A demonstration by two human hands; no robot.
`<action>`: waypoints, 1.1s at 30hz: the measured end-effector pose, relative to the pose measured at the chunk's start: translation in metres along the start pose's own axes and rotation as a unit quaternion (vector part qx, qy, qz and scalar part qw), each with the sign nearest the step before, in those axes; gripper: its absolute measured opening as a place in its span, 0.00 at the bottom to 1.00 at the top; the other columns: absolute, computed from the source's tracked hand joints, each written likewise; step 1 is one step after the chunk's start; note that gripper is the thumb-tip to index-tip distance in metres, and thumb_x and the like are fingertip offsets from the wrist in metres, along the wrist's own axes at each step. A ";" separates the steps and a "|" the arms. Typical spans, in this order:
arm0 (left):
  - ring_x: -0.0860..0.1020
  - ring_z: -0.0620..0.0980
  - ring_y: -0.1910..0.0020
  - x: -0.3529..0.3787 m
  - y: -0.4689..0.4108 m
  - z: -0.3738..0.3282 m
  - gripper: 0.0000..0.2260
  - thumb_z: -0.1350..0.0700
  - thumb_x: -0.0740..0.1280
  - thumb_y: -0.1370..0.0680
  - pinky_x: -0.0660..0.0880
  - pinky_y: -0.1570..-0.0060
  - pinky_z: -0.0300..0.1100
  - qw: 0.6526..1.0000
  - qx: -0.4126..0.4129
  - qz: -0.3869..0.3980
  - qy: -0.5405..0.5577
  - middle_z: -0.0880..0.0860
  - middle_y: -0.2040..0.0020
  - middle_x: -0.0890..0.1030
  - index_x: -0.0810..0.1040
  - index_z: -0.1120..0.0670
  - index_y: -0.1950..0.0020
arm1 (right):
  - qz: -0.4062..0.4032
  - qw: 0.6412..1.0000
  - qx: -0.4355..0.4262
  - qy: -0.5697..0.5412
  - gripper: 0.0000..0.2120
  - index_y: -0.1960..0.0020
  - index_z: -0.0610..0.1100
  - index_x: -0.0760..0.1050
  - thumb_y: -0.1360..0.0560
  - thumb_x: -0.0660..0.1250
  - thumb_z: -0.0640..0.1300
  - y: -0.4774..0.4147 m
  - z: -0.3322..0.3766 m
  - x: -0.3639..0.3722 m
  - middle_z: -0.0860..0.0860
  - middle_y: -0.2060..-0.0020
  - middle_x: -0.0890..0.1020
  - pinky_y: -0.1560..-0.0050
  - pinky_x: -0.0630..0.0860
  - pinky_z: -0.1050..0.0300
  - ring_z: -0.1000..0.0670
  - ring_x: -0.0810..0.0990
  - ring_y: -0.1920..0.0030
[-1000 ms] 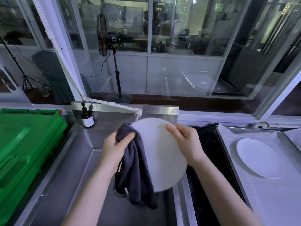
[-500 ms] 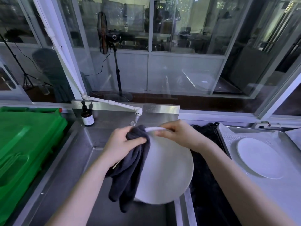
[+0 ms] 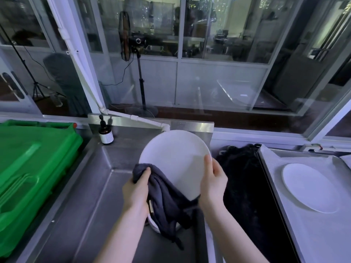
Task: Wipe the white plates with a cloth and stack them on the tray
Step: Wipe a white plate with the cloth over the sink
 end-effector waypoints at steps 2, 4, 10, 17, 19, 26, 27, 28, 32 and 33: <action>0.82 0.49 0.58 -0.009 -0.007 -0.003 0.12 0.49 0.73 0.24 0.73 0.65 0.39 1.000 -0.008 0.001 -0.016 0.53 0.55 0.84 0.81 0.57 0.49 | 0.104 0.992 -0.051 0.053 0.08 0.51 0.53 0.80 0.19 0.65 0.54 0.000 0.006 -0.006 0.58 0.61 0.82 0.58 0.73 0.61 0.58 0.79 0.59; 0.82 0.48 0.58 -0.019 -0.018 -0.011 0.12 0.48 0.73 0.25 0.72 0.65 0.38 0.999 0.013 -0.007 -0.041 0.51 0.56 0.84 0.81 0.55 0.51 | 0.208 0.955 -0.159 0.138 0.20 0.32 0.59 0.73 0.23 0.69 0.57 -0.001 0.018 -0.020 0.64 0.41 0.80 0.43 0.74 0.68 0.66 0.78 0.41; 0.84 0.47 0.61 -0.022 -0.037 -0.039 0.08 0.51 0.73 0.25 0.74 0.63 0.37 0.987 0.070 0.047 -0.140 0.50 0.63 0.84 0.82 0.55 0.56 | 0.312 0.493 -0.622 0.521 0.31 0.27 0.52 0.72 0.28 0.71 0.61 0.005 0.041 -0.022 0.49 0.25 0.71 0.25 0.61 0.35 0.45 0.65 0.23; 0.81 0.53 0.61 -0.009 -0.050 -0.069 0.08 0.51 0.71 0.24 0.75 0.59 0.46 0.966 -0.010 0.135 -0.221 0.55 0.60 0.83 0.81 0.56 0.57 | 0.312 0.470 -0.654 0.504 0.20 0.30 0.51 0.76 0.20 0.57 0.44 0.020 0.042 -0.011 0.50 0.32 0.78 0.40 0.80 0.51 0.47 0.78 0.33; 0.76 0.52 0.64 -0.011 -0.053 -0.076 0.09 0.52 0.66 0.21 0.73 0.62 0.46 0.972 -0.026 0.123 -0.199 0.55 0.61 0.77 0.76 0.55 0.58 | 0.353 0.564 -0.555 0.500 0.22 0.29 0.56 0.75 0.21 0.54 0.50 0.021 0.044 -0.009 0.53 0.32 0.79 0.46 0.82 0.54 0.50 0.79 0.34; 0.82 0.46 0.61 -0.023 -0.017 -0.071 0.01 0.58 0.70 0.23 0.77 0.60 0.38 0.985 0.143 0.027 0.090 0.52 0.57 0.83 0.81 0.55 0.54 | 0.334 0.919 -0.115 0.174 0.20 0.70 0.51 0.69 0.21 0.70 0.49 0.002 0.035 -0.017 0.58 0.73 0.72 0.66 0.68 0.62 0.58 0.70 0.70; 0.81 0.46 0.62 -0.014 -0.007 -0.069 0.02 0.58 0.71 0.24 0.76 0.61 0.38 0.979 0.184 0.028 0.078 0.50 0.60 0.83 0.80 0.53 0.56 | 0.336 0.929 -0.078 0.134 0.19 0.69 0.50 0.71 0.22 0.70 0.52 0.005 0.033 -0.016 0.57 0.72 0.74 0.67 0.70 0.63 0.56 0.73 0.69; 0.81 0.46 0.61 -0.005 0.003 -0.065 0.03 0.56 0.72 0.25 0.76 0.59 0.40 0.974 0.215 0.042 0.056 0.49 0.60 0.84 0.79 0.52 0.55 | 0.338 0.934 -0.054 0.107 0.17 0.68 0.49 0.74 0.23 0.70 0.55 0.009 0.030 -0.014 0.55 0.70 0.77 0.67 0.72 0.63 0.55 0.76 0.67; 0.78 0.42 0.40 0.026 0.038 -0.049 0.17 0.44 0.71 0.28 0.72 0.40 0.37 0.899 0.384 0.174 -0.118 0.42 0.41 0.82 0.77 0.40 0.40 | 0.290 0.956 -0.022 0.029 0.14 0.56 0.43 0.82 0.24 0.71 0.54 0.019 0.023 0.000 0.44 0.60 0.85 0.58 0.77 0.52 0.49 0.83 0.58; 0.74 0.41 0.34 0.033 0.044 -0.047 0.19 0.43 0.69 0.27 0.69 0.35 0.37 0.852 0.446 0.199 -0.188 0.40 0.37 0.79 0.74 0.38 0.36 | 0.273 0.961 -0.027 0.021 0.12 0.53 0.44 0.83 0.22 0.70 0.53 0.019 0.024 0.003 0.42 0.57 0.86 0.54 0.79 0.48 0.47 0.84 0.56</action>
Point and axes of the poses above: each hand's wrist, its own y-axis away from the middle knuckle, its own x-axis out of the palm, z = x × y, the point moved 3 cm from there along -y, towards the middle knuckle
